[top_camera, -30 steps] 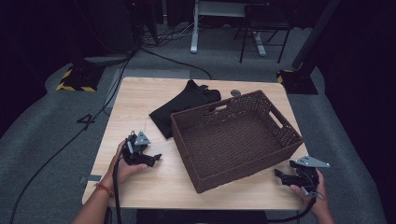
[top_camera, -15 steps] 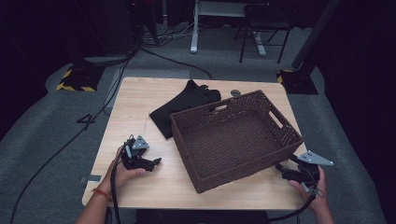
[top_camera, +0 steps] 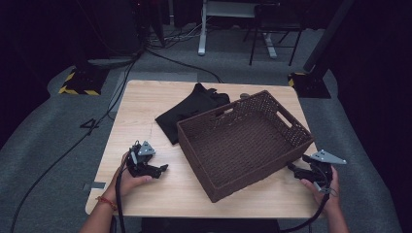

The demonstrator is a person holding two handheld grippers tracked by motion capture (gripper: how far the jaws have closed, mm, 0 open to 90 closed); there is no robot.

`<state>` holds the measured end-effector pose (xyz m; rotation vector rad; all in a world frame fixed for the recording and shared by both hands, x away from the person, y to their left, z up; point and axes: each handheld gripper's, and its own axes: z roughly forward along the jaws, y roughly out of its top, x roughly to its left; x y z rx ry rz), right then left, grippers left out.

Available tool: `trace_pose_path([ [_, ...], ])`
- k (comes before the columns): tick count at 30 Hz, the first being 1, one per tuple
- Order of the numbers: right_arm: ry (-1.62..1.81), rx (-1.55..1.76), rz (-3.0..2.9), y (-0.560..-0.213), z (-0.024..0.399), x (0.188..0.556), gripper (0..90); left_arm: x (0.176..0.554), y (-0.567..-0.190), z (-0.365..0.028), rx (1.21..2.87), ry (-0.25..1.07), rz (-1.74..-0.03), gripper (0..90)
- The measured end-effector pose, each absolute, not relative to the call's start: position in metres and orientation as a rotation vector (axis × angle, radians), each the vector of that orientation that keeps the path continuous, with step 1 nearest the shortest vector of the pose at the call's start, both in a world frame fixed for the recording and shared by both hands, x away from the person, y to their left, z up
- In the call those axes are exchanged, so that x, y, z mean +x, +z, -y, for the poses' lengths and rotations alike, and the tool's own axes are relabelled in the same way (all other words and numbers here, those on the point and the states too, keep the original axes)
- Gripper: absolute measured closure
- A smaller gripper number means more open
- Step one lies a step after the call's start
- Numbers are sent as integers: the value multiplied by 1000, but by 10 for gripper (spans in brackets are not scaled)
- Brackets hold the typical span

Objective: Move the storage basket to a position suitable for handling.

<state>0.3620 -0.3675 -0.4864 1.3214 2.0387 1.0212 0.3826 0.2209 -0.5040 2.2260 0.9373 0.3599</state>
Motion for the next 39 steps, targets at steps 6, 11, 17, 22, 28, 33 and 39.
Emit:
trace_pose_path([
  [6,1051,1395,-1965,-484,382,372,304,382,-504,-221,2227,352,-936,141],
  [11,1071,1370,-1945,-476,386,363,302,386,-504,-220,2230,349,-938,135],
  [17,1126,1281,-1958,-460,376,345,285,395,-500,-221,2232,400,-959,174],
  [22,1206,1165,-1990,-439,359,325,273,407,-494,-221,2240,469,-954,193],
  [28,1235,1071,-2021,-420,336,313,272,437,-486,-216,2208,498,-1019,205],
  [33,1285,1026,-1992,-408,326,308,273,449,-486,-209,2247,558,-982,233],
  [39,1299,1011,-2028,-406,311,314,266,460,-491,-202,2250,542,-939,239],
])
